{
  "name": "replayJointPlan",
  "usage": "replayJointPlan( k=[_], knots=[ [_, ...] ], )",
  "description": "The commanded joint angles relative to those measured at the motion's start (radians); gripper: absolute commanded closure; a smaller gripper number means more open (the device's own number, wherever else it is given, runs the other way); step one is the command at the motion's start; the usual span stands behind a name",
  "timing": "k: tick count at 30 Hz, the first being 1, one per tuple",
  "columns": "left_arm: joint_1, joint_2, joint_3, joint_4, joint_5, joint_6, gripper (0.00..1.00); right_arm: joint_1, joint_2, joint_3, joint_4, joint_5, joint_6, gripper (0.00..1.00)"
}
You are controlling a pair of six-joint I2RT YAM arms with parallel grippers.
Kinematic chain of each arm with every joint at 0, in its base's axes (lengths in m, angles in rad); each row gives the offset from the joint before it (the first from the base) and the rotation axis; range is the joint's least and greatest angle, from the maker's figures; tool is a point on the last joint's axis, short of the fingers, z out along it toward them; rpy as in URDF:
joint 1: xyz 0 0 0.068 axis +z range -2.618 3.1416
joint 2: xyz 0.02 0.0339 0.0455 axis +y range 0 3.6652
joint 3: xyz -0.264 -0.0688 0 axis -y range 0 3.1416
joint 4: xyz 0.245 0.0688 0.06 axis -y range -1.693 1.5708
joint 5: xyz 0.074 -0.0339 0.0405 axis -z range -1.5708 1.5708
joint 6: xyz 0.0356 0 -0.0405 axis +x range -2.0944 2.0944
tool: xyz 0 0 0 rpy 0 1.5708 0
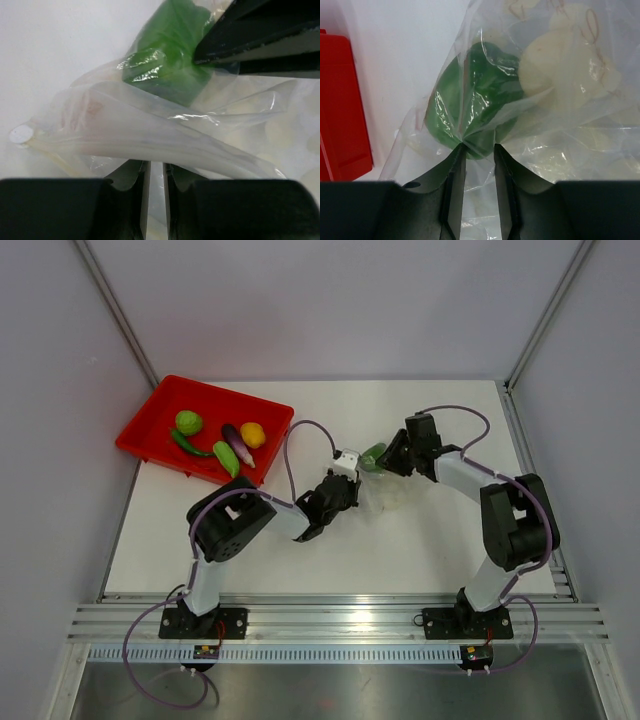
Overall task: Open the zip-top bag and remove the fake food
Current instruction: Adjust the zipper food storage bag at the center of the board.
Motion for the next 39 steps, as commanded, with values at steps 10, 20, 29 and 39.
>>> replayJointPlan(
  k=[10, 20, 29, 39],
  knots=[
    [-0.003, -0.076, -0.024, 0.137, -0.058, 0.029, 0.84, 0.017, -0.134, -0.026, -0.115, 0.162, -0.052, 0.36],
    [-0.006, -0.065, -0.023, 0.145, -0.028, 0.027, 0.83, 0.015, -0.197, 0.018, -0.133, 0.383, -0.075, 0.36],
    [-0.043, -0.014, 0.008, 0.119, -0.057, 0.044, 0.82, -0.006, -0.023, 0.173, -0.155, 0.35, -0.106, 0.38],
    [-0.067, 0.035, 0.034, 0.078, -0.115, -0.019, 0.83, -0.009, 0.135, 0.29, -0.069, 0.276, -0.168, 0.4]
  ],
)
